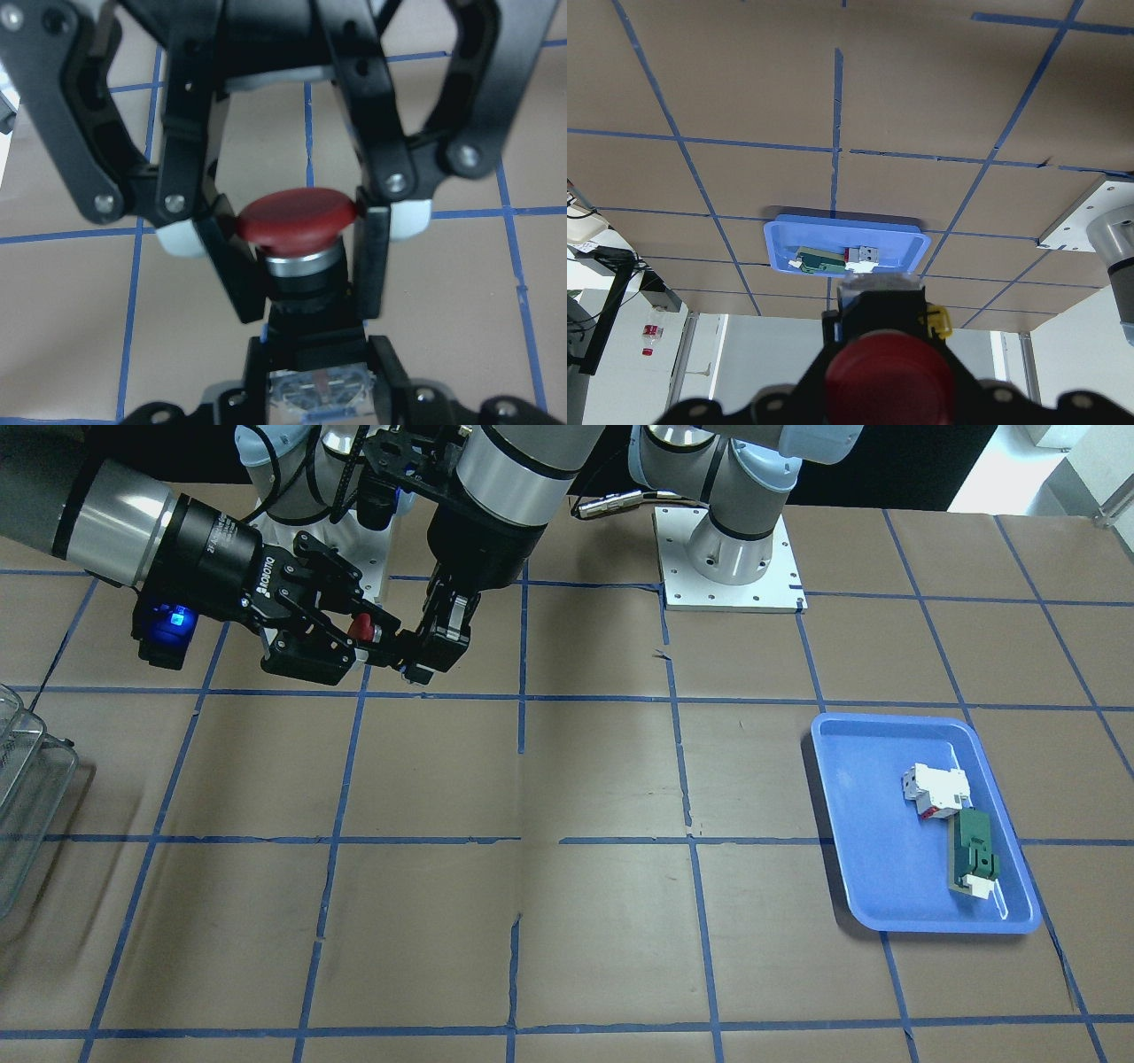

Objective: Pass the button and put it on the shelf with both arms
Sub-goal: 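Close the right gripper on the button body below the left gripper, then open and withdraw the left gripper while the right gripper carries the button away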

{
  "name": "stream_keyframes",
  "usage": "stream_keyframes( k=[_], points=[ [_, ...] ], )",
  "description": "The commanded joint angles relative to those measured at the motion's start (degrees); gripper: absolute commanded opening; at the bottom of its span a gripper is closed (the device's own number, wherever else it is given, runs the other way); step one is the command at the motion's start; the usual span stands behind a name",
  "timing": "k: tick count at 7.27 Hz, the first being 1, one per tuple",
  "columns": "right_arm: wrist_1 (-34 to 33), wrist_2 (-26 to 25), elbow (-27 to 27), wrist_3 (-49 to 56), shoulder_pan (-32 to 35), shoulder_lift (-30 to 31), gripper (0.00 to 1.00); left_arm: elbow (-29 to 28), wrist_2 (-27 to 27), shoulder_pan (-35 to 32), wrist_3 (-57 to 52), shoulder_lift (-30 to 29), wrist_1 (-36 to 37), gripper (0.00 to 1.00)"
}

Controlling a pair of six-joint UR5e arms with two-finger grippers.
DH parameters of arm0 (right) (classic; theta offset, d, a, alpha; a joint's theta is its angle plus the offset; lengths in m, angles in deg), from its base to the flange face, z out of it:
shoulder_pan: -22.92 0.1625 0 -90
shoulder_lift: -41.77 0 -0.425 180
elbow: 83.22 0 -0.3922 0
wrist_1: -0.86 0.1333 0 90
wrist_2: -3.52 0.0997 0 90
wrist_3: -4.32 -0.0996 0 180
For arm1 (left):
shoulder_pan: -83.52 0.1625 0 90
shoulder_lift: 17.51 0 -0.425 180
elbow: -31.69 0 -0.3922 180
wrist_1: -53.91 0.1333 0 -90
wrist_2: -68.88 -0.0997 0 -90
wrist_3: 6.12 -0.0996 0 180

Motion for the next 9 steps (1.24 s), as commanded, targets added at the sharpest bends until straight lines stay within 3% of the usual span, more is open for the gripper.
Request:
stream_keyframes(
  k=[1, 3, 6, 8, 9],
  points=[
    [0.0, 0.0, -0.1, 0.0, -0.2, 0.2, 0.00, 0.0, 0.0, 0.0, 0.0, 0.0, 0.1, 0.00],
    [0.0, 0.0, -0.1, 0.0, -0.3, 0.1, 0.00, -0.4, 0.0, 0.1, -0.1, 0.1, 0.0, 0.99],
    [0.0, -0.1, -0.2, 0.0, -0.6, 0.2, 0.00, -4.0, -0.3, 0.8, -0.1, -0.3, -3.8, 1.00],
    [-0.9, -2.3, -0.4, 1.5, -1.2, 0.2, 0.00, -6.9, -1.1, 4.0, 0.0, -0.6, -13.4, 1.00],
    [-2.1, -5.7, -0.4, 5.6, -2.3, 0.2, 0.00, -6.8, -3.1, 5.7, 0.2, -0.3, -17.5, 1.00]
  ],
)
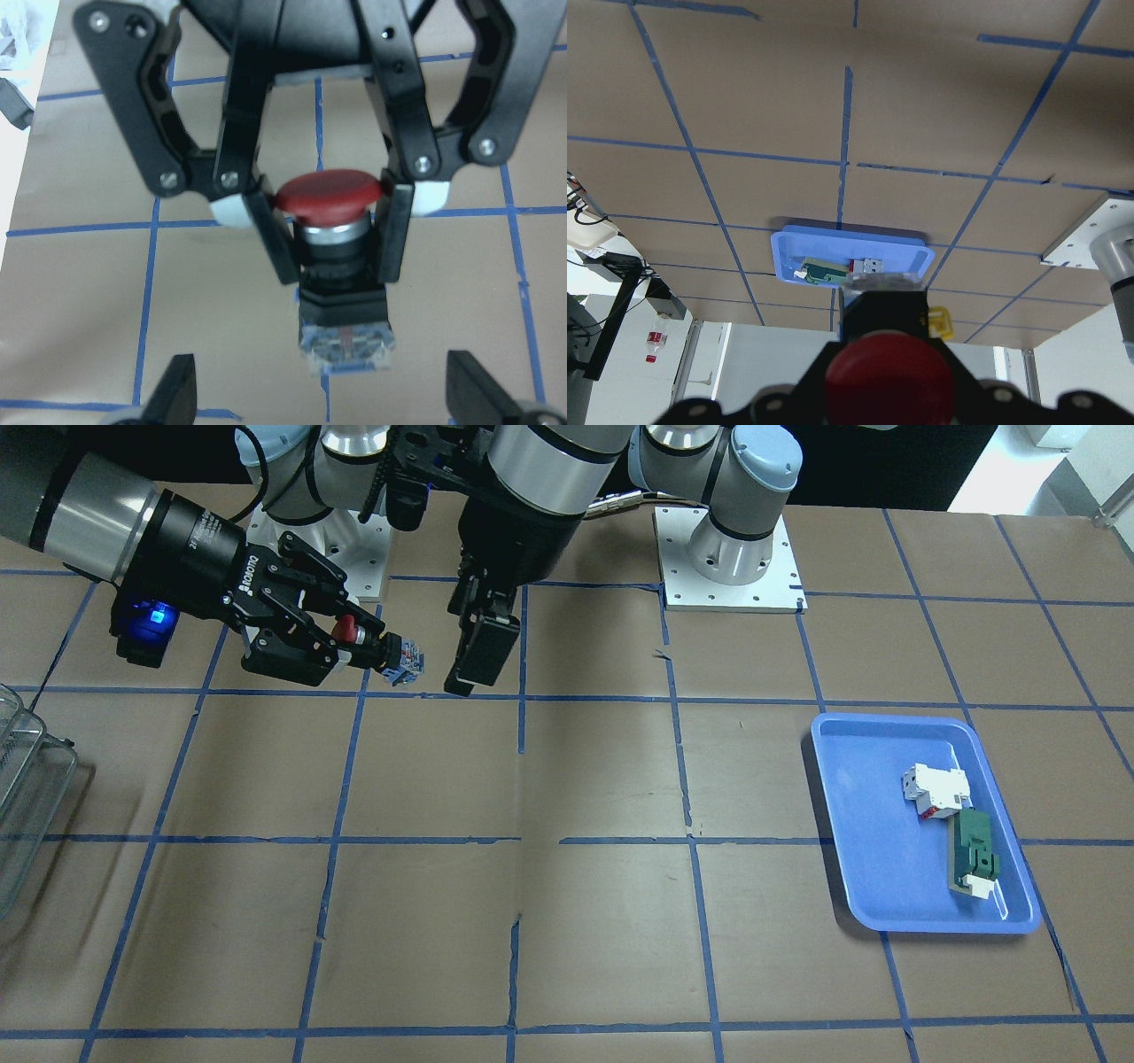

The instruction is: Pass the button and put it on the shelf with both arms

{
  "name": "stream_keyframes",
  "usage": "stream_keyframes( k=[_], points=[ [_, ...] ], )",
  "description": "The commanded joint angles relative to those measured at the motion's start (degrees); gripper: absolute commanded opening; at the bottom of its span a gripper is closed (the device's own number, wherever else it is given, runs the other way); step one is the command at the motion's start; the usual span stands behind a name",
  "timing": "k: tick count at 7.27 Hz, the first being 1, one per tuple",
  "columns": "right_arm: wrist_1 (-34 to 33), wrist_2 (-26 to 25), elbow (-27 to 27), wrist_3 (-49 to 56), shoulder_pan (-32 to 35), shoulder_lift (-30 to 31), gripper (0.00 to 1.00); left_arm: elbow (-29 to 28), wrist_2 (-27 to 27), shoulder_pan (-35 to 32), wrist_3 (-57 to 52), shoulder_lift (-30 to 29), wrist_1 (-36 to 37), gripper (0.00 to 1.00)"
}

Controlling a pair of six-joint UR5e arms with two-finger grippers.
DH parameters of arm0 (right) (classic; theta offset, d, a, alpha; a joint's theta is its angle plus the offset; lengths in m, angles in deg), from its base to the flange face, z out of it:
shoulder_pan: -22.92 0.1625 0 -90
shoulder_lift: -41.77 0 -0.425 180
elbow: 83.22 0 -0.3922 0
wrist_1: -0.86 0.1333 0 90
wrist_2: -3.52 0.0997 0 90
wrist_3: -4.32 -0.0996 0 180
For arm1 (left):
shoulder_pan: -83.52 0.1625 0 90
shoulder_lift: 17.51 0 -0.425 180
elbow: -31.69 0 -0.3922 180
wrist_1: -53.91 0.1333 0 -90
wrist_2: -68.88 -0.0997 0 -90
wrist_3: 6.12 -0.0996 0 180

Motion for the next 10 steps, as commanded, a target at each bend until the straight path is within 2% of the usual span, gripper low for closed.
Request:
stream_keyframes(
  k=[1, 2, 4, 6, 7, 8, 9, 10],
  points=[
    [-3.1, -6.9, -0.1, 9.9, -2.8, 0.2, 0.00, 0.1, -5.8, 4.2, 2.3, 0.9, -7.7, 1.00],
    [-3.5, -12.8, -0.1, 21.7, -5.3, 0.3, 0.00, 0.6, -7.4, 7.6, 6.2, 0.8, -10.4, 1.00],
    [-4.0, -30.0, -0.1, 44.3, -9.9, 0.3, 0.00, 2.7, -12.0, 12.5, 14.0, 0.9, -12.2, 1.00],
    [-10.0, -43.8, -0.1, 58.3, -14.0, 1.7, 0.00, 2.8, -12.3, 18.0, 21.9, 1.2, -11.3, 1.00],
    [-12.6, -46.3, -0.1, 66.4, -17.6, 2.2, 0.00, 3.4, -13.3, 19.3, 23.2, 2.5, -11.7, 1.00],
    [-15.0, -47.8, -0.1, 74.4, -22.7, 1.9, 0.00, 4.1, -16.6, 20.0, 28.5, 3.3, -11.3, 1.00],
    [-20.5, -47.7, 0.4, 81.6, -27.0, 1.6, 0.00, 4.1, -17.3, 20.1, 34.7, 4.3, -11.3, 1.00],
    [-23.4, -47.8, 0.4, 85.6, -27.5, 0.4, 0.00, 4.2, -18.0, 20.2, 42.5, 4.9, -11.3, 1.00]
  ],
)
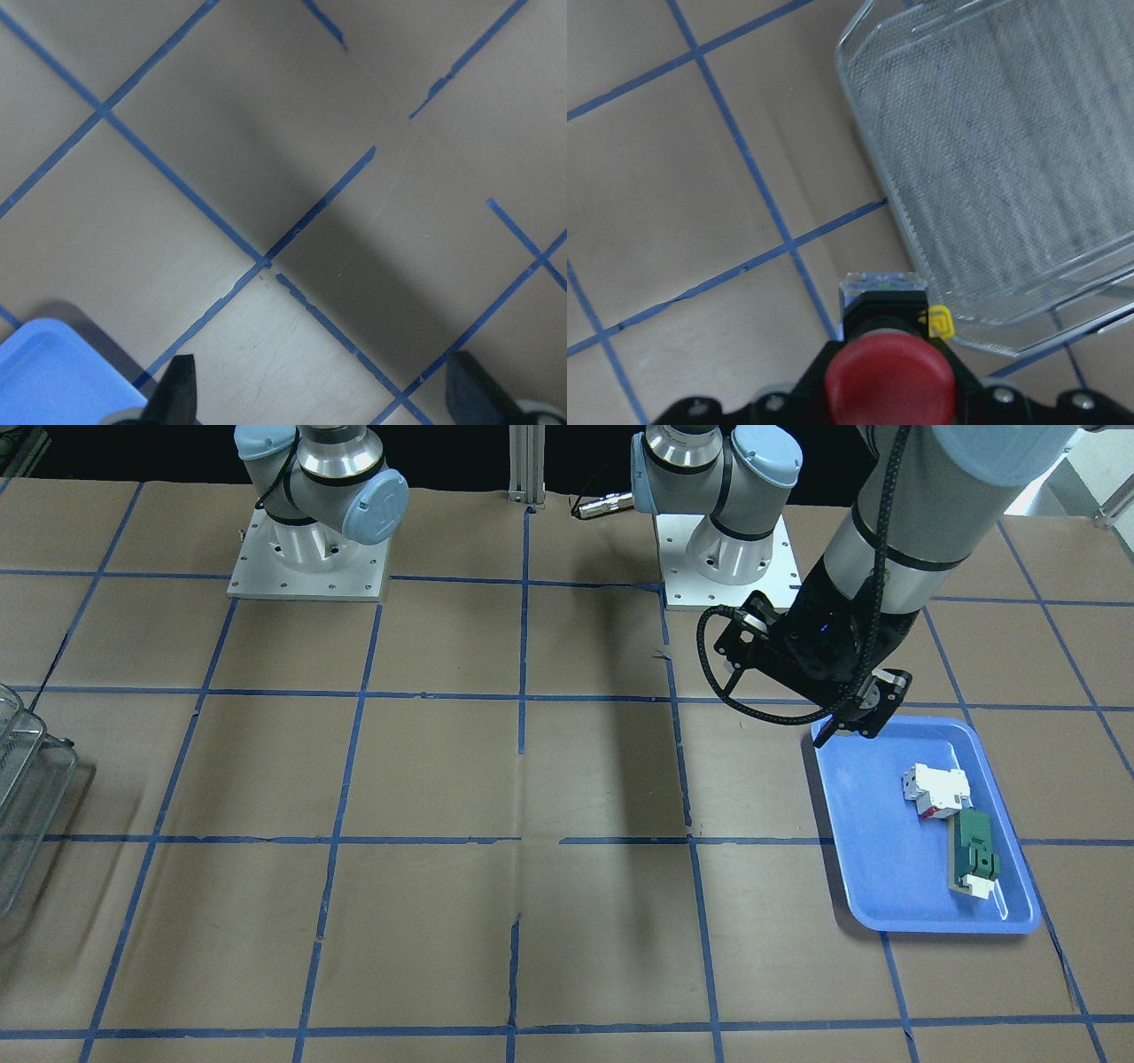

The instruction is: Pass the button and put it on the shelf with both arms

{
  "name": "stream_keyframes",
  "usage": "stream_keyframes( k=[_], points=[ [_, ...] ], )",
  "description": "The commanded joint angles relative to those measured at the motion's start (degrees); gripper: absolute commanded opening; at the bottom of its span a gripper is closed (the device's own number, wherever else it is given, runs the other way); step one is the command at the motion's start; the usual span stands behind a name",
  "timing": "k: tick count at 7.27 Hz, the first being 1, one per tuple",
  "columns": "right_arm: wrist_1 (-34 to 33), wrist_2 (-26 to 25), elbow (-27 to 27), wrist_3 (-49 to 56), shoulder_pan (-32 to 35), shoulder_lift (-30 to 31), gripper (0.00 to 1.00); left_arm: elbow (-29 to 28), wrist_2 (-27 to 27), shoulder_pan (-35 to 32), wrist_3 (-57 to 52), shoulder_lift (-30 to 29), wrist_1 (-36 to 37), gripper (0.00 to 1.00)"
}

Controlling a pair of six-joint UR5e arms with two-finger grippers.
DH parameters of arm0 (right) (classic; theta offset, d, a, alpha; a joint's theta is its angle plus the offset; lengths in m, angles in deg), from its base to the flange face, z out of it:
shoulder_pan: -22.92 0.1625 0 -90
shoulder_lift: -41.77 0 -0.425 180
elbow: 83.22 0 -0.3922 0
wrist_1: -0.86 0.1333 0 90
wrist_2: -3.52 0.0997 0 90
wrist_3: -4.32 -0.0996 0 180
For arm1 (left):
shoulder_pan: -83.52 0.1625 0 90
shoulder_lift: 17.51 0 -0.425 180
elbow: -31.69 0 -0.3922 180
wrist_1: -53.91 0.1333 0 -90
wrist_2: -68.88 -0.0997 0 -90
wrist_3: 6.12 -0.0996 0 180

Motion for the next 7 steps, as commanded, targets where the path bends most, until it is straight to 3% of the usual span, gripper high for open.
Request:
stream_keyframes(
  k=[1, 4, 6, 7],
  points=[
    [-12.9, -0.6, 0.2, 11.3, -2.7, -3.8, 0.00, 0.2, -1.2, 0.5, 14.5, 1.4, 0.0, 1.00],
    [-23.9, -0.7, 4.8, 13.2, -3.4, -8.1, 0.00, 0.3, -1.4, 0.9, 28.5, 2.1, -0.7, 1.00],
    [-25.2, -0.6, 5.2, 13.4, -5.8, -11.0, 0.00, 0.8, -1.4, 0.8, 31.0, 2.0, -0.2, 1.00],
    [-24.6, -0.2, 5.0, 14.3, -6.8, -11.3, 0.39, 1.0, -1.3, 1.0, 31.0, 1.9, -0.1, 1.00]
  ],
)
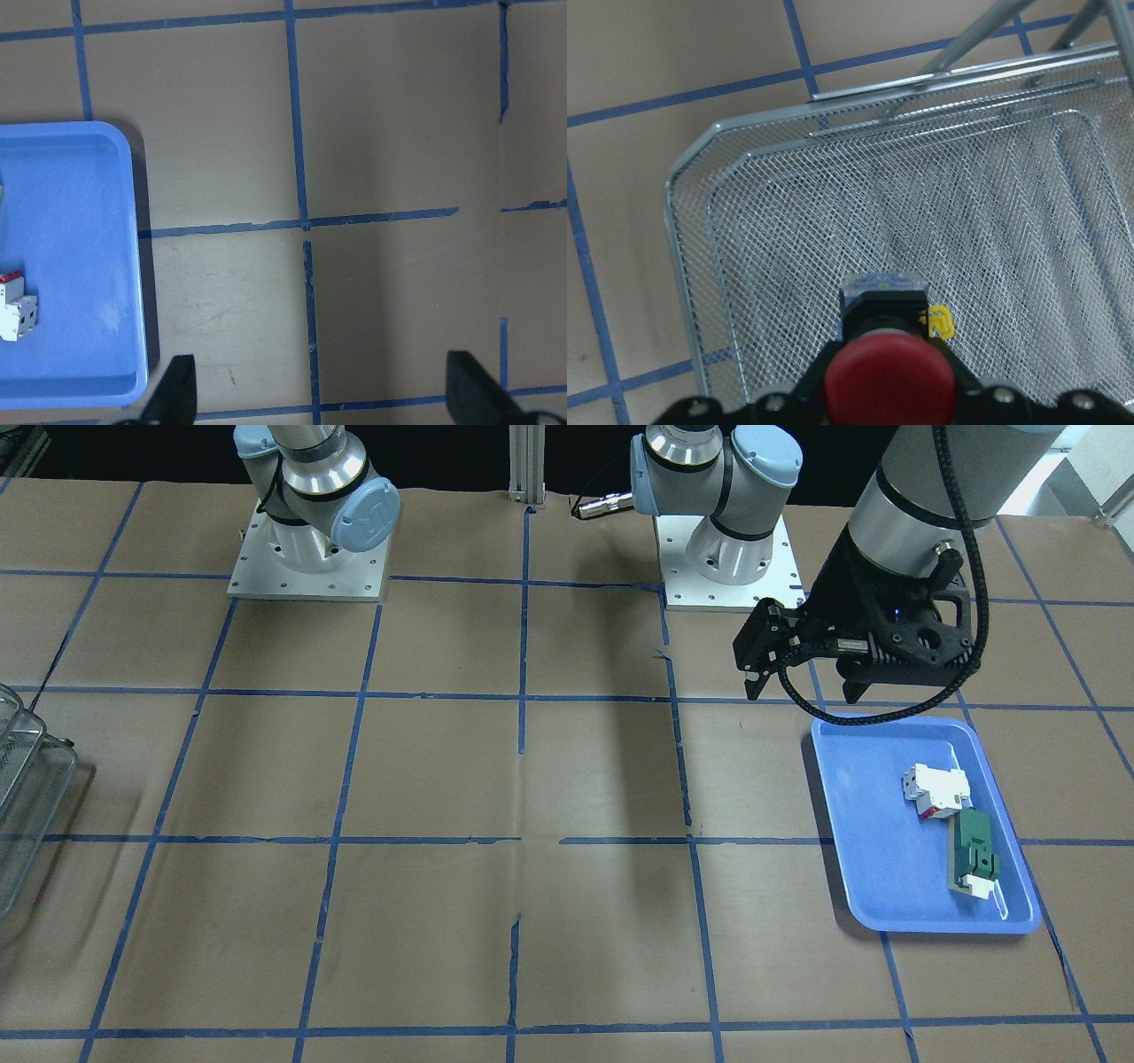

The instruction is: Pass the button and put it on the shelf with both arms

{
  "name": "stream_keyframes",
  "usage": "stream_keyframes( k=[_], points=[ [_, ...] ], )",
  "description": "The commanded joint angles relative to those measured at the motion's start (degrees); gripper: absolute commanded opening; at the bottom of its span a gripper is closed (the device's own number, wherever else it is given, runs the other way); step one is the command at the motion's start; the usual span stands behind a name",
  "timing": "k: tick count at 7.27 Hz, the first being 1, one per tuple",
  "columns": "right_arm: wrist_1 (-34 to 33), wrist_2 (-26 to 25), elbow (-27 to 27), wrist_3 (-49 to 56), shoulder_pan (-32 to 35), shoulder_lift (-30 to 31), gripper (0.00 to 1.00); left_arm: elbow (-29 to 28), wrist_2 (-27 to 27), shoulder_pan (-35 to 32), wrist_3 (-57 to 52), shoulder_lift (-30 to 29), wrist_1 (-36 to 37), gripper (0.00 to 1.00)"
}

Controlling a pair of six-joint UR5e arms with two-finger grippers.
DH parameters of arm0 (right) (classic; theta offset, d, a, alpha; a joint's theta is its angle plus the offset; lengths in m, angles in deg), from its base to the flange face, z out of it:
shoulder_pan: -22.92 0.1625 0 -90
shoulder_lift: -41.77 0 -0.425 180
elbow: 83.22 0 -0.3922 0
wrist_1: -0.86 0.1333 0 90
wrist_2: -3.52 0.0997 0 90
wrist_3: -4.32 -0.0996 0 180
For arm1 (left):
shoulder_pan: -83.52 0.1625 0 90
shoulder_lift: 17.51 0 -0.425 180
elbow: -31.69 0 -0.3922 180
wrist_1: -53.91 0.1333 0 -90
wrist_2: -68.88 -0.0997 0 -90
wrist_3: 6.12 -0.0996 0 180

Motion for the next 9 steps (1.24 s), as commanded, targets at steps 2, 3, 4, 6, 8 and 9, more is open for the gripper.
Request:
stream_keyframes(
  k=[2, 3, 4, 6, 8, 9],
  points=[
    [0.9, -0.1, 0.2, 3.7, -1.7, -0.8, 1.00, 0.2, 0.0, 0.2, 0.4, 0.0, 0.2, 1.00],
    [2.9, -0.1, -0.1, 3.7, -1.6, -0.1, 1.00, 0.3, 0.0, 0.2, 0.3, 0.0, 0.2, 1.00],
    [4.0, -0.1, -0.3, 3.7, -1.7, 0.2, 1.00, 0.3, 0.0, 0.2, 0.0, -0.1, 0.3, 1.00],
    [11.3, 0.6, -0.6, 3.2, -1.6, 3.7, 1.00, 0.3, 0.0, 0.3, -0.1, -0.1, 0.3, 1.00],
    [23.3, 3.0, -0.5, -7.3, 1.7, 9.0, 1.00, 0.2, 0.0, 0.3, -0.1, -0.1, 0.3, 1.00],
    [28.6, 3.2, -0.4, -14.6, 5.5, 11.4, 1.00, 0.2, 0.1, 0.3, -0.1, -0.1, 0.3, 1.00]
  ],
)
